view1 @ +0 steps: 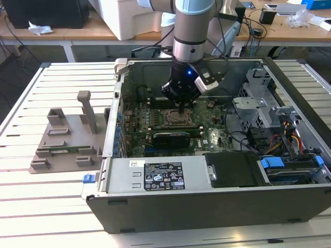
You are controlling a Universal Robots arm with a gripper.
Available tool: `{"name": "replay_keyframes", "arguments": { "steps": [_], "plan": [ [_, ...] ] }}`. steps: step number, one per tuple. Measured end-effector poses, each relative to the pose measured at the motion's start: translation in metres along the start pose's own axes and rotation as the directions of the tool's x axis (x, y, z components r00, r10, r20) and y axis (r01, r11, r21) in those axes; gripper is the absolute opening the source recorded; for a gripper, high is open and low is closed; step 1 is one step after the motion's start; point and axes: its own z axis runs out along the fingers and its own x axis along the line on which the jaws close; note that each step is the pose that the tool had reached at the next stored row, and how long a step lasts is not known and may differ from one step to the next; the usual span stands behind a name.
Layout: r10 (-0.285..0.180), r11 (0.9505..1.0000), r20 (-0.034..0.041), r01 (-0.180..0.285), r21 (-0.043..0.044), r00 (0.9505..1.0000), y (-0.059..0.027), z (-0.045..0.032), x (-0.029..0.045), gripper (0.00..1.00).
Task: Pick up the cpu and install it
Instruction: 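Install the first cpu locking lever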
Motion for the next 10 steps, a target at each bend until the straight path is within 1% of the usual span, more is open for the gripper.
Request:
{"name": "replay_keyframes", "arguments": {
  "steps": [2, 3, 4, 5, 7, 8, 9, 10],
  "plan": [
    [0.0, 0.9999, -0.0007, 0.0, 0.0108, 1.0, -0.0066, 0.0002, 0.0005, 0.11],
    [0.0, 0.9999, -0.0009, 0.0, 0.0128, 1.0, -0.0077, 0.0003, 0.0006, 0.11],
    [0.001, 0.9999, -0.0011, -0.001, 0.0158, 1.0, -0.0086, -0.0024, 0.0007, 0.11],
    [0.001, 0.9999, -0.0011, -0.001, 0.0163, 1.0, -0.0089, -0.0121, 0.001, 0.11],
    [0.001, 0.9999, -0.0011, -0.001, 0.0163, 1.0, -0.0099, -0.0427, 0.0019, 0.11],
    [0.001, 0.9999, -0.001, 0.0, 0.0161, 1.0, -0.0101, -0.0526, 0.0022, 0.11],
    [0.001, 0.9999, -0.001, -0.001, 0.0162, 1.0, -0.0102, -0.0542, 0.0023, 0.11],
    [0.001, 0.9999, -0.0008, -0.001, 0.0159, 1.0, -0.0102, -0.0542, 0.0023, 0.11]
  ]
}}
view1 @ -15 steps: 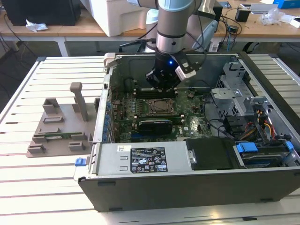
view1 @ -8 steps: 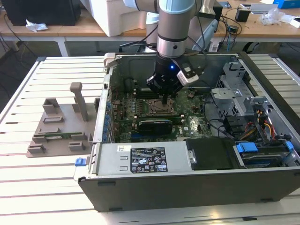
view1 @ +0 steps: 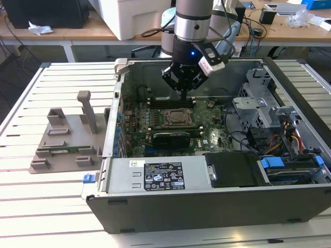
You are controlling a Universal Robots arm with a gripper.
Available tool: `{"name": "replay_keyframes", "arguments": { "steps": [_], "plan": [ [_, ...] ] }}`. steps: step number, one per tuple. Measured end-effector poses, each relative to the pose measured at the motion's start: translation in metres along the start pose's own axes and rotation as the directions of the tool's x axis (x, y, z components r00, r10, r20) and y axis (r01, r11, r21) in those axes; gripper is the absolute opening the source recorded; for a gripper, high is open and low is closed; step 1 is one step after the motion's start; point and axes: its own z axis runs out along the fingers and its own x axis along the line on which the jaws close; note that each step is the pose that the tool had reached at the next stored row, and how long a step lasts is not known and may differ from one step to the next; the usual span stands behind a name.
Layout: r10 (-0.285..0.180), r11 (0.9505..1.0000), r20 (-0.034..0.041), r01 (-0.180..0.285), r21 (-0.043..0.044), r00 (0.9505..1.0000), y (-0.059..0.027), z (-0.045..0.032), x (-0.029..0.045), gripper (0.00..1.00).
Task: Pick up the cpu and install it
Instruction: 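Install the first cpu locking lever, then install the second cpu locking lever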
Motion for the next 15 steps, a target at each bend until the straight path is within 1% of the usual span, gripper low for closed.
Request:
{"name": "replay_keyframes", "arguments": {
  "steps": [13, 14, 15],
  "plan": [
    [0.0, 1.0, -0.0002, 0.0, 0.0003, 1.0, -0.0001, -0.0006, 0.0, 0.11],
    [0.0, 1.0, -0.0002, 0.0, 0.0003, 1.0, -0.0021, -0.0005, 0.0001, 0.11],
    [0.0, 1.0, -0.0001, 0.0, -0.0011, 1.0, -0.0072, -0.0001, 0.0005, 0.11]
  ]
}}
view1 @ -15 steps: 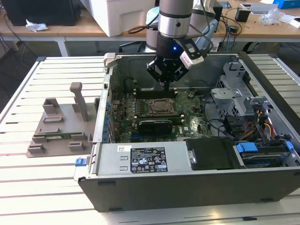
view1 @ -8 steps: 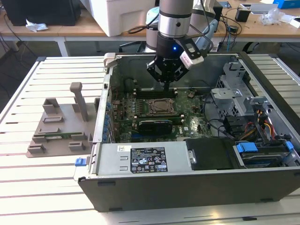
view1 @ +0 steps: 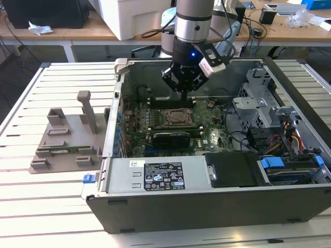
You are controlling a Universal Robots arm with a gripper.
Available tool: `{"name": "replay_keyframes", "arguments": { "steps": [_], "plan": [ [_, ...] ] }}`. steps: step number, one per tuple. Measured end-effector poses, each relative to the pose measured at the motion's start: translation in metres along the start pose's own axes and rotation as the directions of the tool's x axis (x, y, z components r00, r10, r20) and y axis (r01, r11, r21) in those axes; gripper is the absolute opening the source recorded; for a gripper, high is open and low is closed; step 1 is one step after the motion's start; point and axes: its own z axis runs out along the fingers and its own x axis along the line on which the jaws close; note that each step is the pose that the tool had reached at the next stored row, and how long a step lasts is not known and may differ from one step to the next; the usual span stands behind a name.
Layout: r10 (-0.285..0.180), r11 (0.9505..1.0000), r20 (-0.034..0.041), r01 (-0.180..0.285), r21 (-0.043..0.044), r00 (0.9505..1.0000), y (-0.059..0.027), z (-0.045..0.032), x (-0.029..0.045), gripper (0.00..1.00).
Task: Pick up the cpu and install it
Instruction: 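Install the second cpu locking lever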
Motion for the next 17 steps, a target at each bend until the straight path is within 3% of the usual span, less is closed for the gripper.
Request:
{"name": "replay_keyframes", "arguments": {
  "steps": [3, 4, 5, 6, 7, 8, 11, 12, 13, 14, 17],
  "plan": [
    [0.0, 1.0, 0.0005, 0.0, -0.0051, 1.0, -0.0084, 0.0006, 0.0005, 0.11],
    [-0.001, 0.9996, 0.002, 0.001, -0.0286, 1.0, -0.0141, 0.0009, 0.0009, 0.11],
    [-0.002, 0.998, 0.0045, 0.002, -0.0635, 1.0, -0.0172, 0.0011, 0.0011, 0.11],
    [-0.002, 0.9966, 0.0059, 0.003, -0.0829, 1.0, -0.0184, 0.0011, 0.0012, 0.11],
    [-0.003, 0.9956, 0.0067, 0.003, -0.0941, 1.0, -0.0191, 0.0012, 0.0012, 0.11],
    [-0.003, 0.9949, 0.0072, 0.003, -0.1012, 1.0, -0.0211, 0.0013, 0.0014, 0.11],
    [-0.003, 0.9941, 0.0076, 0.004, -0.1082, 1.0, -0.0406, 0.0034, 0.0027, 0.11],
    [-0.003, 0.9894, 0.0103, 0.005, -0.1448, 0.9999, -0.0443, 0.0044, 0.0029, 0.11],
    [-0.004, 0.9801, 0.0143, 0.007, -0.1984, 0.9999, -0.0473, 0.0047, 0.0031, 0.11],
    [-0.005, 0.9784, 0.0149, 0.007, -0.2064, 0.9999, -0.0493, 0.005, 0.0032, 0.11],
    [-0.005, 0.9784, 0.0149, 0.008, -0.2064, 0.9999, -0.0583, 0.0077, 0.0038, 0.11]
  ]
}}
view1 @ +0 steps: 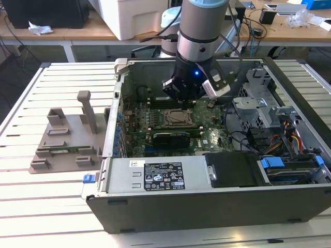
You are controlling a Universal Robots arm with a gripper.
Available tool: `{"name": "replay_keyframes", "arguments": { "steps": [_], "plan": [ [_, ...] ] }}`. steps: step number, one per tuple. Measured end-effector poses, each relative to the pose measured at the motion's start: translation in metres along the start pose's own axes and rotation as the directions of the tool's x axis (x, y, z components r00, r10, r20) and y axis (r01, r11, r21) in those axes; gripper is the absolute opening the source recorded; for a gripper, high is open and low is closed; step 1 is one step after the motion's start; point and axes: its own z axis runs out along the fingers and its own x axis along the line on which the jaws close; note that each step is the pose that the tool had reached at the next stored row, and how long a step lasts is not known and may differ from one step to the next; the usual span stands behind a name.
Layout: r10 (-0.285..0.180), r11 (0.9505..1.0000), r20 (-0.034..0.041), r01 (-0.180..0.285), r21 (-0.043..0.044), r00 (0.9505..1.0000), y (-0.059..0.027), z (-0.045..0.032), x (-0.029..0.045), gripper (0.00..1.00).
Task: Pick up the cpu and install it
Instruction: 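Install the second cpu locking lever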
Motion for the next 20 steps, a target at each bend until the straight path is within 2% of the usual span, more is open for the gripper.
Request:
{"name": "replay_keyframes", "arguments": {
  "steps": [6, 10, 15, 17, 20],
  "plan": [
    [0.0, 1.0, 0.0, 0.0, 0.0, 1.0, -0.0113, 0.0046, 0.0007, 0.11],
    [0.0, 1.0, -0.0001, 0.0, 0.0001, 1.0, -0.0148, 0.0149, 0.0037, 0.11],
    [0.0, 1.0, 0.0, 0.0, 0.0001, 1.0, -0.0158, 0.0265, 0.0153, 0.11],
    [0.0, 1.0, -0.0001, 0.0, 0.0001, 1.0, -0.0165, 0.0345, 0.0236, 0.11],
    [0.0, 1.0, -0.0001, 0.0, 0.0001, 1.0, -0.0175, 0.0425, 0.0291, 0.11]
  ]
}}
